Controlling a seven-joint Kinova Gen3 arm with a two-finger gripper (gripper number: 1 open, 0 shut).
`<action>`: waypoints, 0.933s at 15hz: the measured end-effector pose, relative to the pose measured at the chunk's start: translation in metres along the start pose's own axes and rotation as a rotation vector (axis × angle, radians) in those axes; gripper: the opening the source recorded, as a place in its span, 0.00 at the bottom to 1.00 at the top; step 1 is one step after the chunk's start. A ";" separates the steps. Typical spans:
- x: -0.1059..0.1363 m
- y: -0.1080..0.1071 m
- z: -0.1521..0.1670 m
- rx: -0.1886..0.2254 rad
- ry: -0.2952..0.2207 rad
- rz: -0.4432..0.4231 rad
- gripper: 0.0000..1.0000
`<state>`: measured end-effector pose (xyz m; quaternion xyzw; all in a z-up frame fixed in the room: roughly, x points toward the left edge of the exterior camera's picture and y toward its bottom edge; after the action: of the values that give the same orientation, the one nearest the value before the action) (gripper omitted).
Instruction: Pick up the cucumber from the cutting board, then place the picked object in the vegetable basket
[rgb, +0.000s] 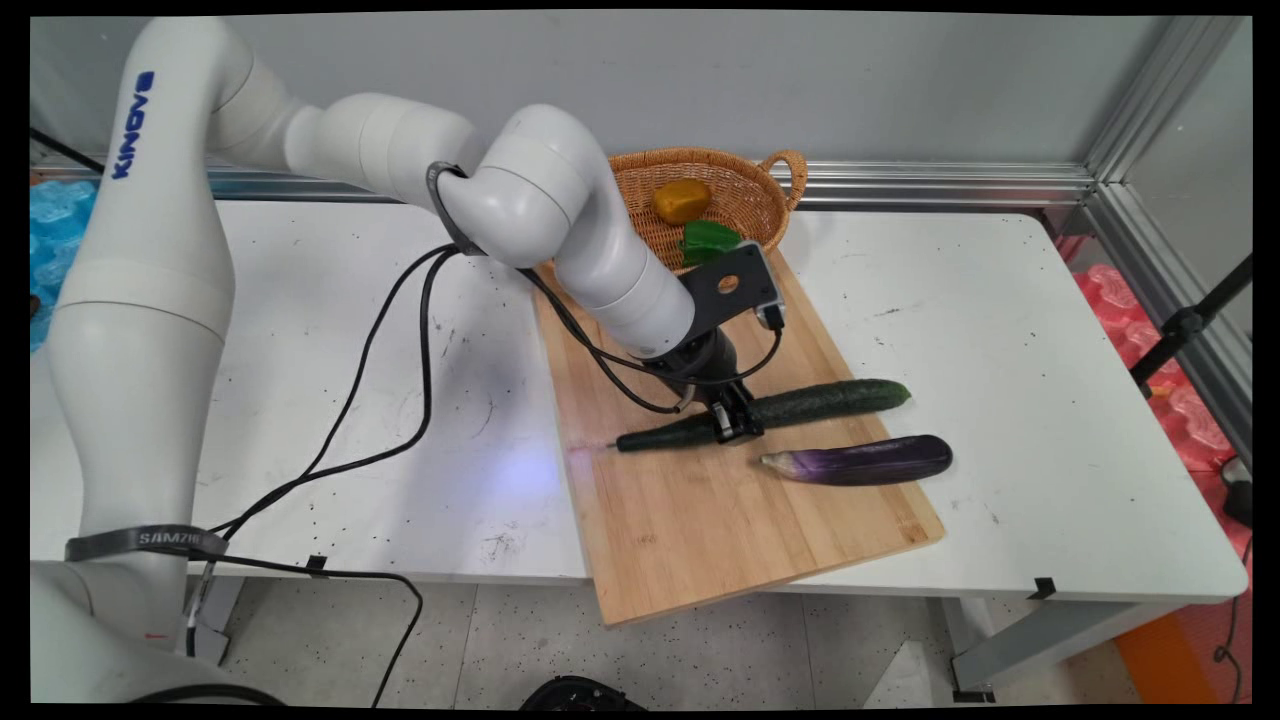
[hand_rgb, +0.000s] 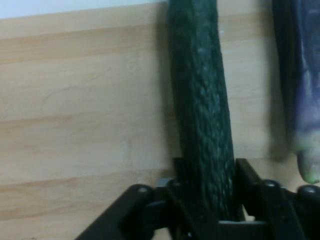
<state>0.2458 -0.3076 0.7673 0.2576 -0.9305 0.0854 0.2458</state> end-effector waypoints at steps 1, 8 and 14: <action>0.000 0.000 0.001 -0.002 0.000 0.000 0.00; 0.016 -0.008 -0.010 -0.005 0.016 0.012 0.00; 0.046 -0.031 -0.037 0.000 0.040 0.050 0.00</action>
<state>0.2429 -0.3432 0.8234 0.2323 -0.9316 0.0965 0.2622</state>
